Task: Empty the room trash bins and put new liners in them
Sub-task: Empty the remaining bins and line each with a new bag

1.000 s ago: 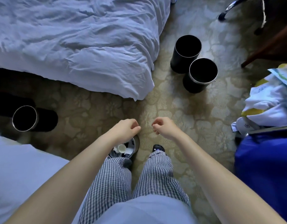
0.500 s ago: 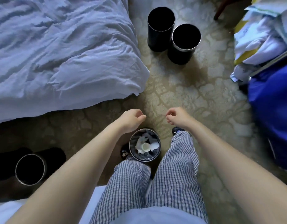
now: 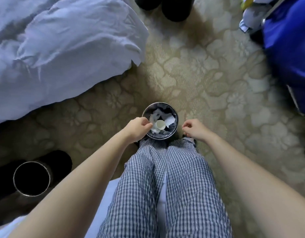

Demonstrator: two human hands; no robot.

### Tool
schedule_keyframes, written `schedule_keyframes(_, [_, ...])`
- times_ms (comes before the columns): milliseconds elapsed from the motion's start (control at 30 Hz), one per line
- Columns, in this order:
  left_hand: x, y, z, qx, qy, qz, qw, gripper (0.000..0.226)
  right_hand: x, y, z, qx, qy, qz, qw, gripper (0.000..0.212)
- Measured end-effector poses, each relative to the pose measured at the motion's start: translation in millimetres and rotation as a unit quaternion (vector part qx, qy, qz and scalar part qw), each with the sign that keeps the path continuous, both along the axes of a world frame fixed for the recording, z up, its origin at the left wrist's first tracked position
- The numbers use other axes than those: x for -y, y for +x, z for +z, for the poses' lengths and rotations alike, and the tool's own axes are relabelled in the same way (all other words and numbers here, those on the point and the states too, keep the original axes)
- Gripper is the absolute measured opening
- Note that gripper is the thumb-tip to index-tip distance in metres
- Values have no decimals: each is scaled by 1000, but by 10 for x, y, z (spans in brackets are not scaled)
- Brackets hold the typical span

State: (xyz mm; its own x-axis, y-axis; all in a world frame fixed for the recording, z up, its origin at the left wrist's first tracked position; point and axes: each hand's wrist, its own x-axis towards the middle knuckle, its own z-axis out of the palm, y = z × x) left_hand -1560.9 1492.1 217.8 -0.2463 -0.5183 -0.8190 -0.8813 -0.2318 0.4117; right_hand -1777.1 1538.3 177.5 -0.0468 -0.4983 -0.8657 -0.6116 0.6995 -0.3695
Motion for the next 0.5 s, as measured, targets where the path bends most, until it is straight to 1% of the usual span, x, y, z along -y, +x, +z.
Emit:
schedule_keyframes(100, [-255, -79, -359, -3, 3, -23, 1000, 25, -277, -31, -300, -3, -9, -4, 1000, 21])
schedule_keyframes(267, [-613, -217, -1013, -13, -40, -32, 999, 30, -636, -53, -909, 4, -43, -26, 999, 21])
schedule_keyframes(367, [-888, -245, -1353, -17, -77, -49, 996, 21, -856, 27, -1206, 5, -87, -13, 996, 21])
schedule_keyframes(433, [-1088, -228, -1502, -26, -101, -58, 993, 22, -1003, 63, -1338, -4, -124, -9, 992, 18])
schedule_keyframes(500, [-1315, -183, -1570, -52, -137, -54, 988, 26, -1174, 90, -1388, -21, -162, -7, 987, 11])
